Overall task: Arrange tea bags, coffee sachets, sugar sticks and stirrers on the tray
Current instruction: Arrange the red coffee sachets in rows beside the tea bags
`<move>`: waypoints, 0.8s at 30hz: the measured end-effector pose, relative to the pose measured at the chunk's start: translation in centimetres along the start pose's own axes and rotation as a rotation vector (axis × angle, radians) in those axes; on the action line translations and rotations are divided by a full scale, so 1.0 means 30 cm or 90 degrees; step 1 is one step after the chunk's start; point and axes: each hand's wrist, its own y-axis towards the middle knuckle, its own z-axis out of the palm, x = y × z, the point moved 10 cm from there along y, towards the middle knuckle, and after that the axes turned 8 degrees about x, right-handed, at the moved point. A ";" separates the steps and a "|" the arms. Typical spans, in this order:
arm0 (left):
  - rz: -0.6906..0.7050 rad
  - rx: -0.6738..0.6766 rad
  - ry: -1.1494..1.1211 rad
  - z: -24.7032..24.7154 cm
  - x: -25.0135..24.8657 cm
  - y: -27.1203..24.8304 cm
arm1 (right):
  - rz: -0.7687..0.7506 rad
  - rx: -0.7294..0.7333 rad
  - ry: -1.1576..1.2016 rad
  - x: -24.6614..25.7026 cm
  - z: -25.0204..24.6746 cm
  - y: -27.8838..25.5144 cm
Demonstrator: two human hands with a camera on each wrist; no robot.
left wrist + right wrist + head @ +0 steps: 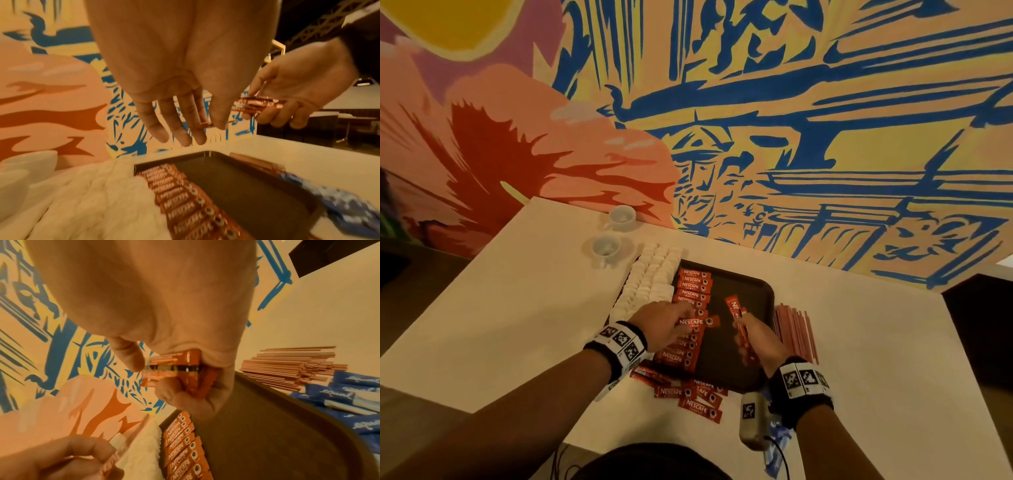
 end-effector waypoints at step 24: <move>0.012 0.069 0.267 0.241 0.119 0.114 | 0.011 -0.030 -0.110 -0.140 -0.020 0.043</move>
